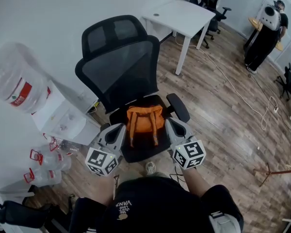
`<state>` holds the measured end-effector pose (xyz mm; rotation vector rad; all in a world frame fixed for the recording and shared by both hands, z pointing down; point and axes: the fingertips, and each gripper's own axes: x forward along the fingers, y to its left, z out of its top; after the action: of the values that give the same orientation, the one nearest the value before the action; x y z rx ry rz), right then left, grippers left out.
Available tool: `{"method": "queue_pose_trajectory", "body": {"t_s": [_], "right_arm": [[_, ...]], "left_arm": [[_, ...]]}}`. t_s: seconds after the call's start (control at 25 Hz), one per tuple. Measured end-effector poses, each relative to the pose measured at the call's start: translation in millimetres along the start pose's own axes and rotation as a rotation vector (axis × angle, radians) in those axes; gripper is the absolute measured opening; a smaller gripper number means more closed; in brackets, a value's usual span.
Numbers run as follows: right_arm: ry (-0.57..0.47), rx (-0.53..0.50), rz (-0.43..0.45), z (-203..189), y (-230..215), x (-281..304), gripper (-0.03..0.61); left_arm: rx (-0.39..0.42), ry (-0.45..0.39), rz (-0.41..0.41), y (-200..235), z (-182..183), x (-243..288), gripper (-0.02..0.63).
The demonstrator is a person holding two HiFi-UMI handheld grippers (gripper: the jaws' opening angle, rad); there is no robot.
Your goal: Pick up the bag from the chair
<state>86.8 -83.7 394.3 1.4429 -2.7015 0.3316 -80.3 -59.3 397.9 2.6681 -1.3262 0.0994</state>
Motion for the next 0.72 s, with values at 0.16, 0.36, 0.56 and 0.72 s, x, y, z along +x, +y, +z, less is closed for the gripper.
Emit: {"method": "queue_pose_trajectory", "body": {"t_s": [0.16,0.36,0.56,0.72], "right_arm": [[0.011,0.01,0.005,-3,-11,14,-0.003],[0.007,0.02,-0.021,-2,-19,26,-0.002],[-0.004,0.04,-0.063,1,-25,39,-0.003],[-0.002,0.051,-0.1,-3,-29,45,-0.003]], "left_arm": [[-0.005,0.013,-0.001,5,-4,14,0.008],[-0.005,0.02,-0.025,18,-1,29,0.008],[0.004,0.033,-0.059,35,6,43,0.008],[0.005,0.05,-0.098,43,4,53,0.008]]}}
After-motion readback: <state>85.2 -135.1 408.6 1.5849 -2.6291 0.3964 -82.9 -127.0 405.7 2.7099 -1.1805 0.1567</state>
